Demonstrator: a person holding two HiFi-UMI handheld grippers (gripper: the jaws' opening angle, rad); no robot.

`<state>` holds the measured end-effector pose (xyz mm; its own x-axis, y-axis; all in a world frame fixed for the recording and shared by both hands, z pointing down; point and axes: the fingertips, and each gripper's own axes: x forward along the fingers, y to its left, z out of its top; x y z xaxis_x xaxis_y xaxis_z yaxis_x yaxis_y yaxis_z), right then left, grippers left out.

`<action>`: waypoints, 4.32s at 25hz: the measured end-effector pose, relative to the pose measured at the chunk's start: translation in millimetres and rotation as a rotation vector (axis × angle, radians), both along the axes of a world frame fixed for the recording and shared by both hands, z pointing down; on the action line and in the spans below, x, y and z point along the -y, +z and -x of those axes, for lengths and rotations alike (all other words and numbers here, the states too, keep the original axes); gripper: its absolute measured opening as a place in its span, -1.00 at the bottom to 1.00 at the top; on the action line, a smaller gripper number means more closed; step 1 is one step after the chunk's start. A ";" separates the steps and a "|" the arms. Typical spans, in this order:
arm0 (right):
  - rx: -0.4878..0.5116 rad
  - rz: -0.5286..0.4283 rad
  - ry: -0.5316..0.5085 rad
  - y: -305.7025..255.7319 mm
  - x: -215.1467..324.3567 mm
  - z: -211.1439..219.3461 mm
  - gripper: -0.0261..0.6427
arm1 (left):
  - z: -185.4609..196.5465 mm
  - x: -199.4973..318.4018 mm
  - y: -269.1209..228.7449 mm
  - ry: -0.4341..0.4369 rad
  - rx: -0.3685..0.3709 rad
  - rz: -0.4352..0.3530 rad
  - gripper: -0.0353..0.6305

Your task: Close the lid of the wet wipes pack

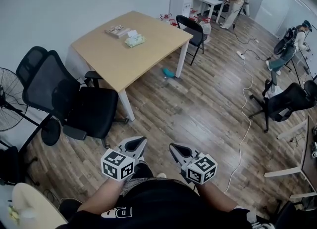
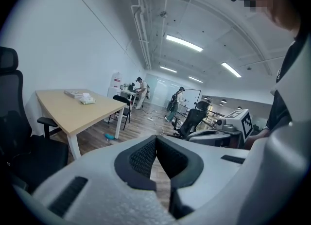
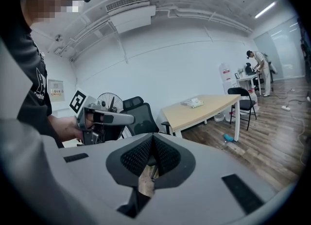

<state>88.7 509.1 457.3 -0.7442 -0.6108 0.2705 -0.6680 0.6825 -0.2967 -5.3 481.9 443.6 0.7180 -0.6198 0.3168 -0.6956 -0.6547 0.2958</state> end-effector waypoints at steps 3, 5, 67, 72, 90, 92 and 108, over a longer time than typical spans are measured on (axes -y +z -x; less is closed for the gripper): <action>-0.001 0.012 0.000 5.1 6.1 1.2 -0.91 | -0.4 5.0 3.9 0.005 0.005 0.003 -0.84; -0.002 0.018 0.004 6.6 11.6 2.5 -0.92 | 0.9 9.5 8.0 0.009 0.004 0.014 -0.84; -0.086 0.051 0.028 8.7 374.1 98.9 -0.92 | 104.2 377.7 14.5 0.037 -0.062 0.017 -0.84; -0.080 0.060 0.030 11.7 389.8 91.0 -0.91 | 98.0 388.6 21.4 0.034 -0.062 0.027 -0.84; -0.028 0.017 -0.112 -2.8 549.5 60.5 -0.91 | 68.1 518.0 18.0 -0.132 -0.023 0.024 -0.84; -0.027 0.018 -0.131 -3.7 569.3 53.0 -0.91 | 60.0 537.6 15.7 -0.149 -0.019 0.022 -0.84; 0.018 0.024 -0.281 -3.4 674.9 -10.7 -0.91 | -0.9 639.5 7.9 -0.295 0.040 0.019 -0.84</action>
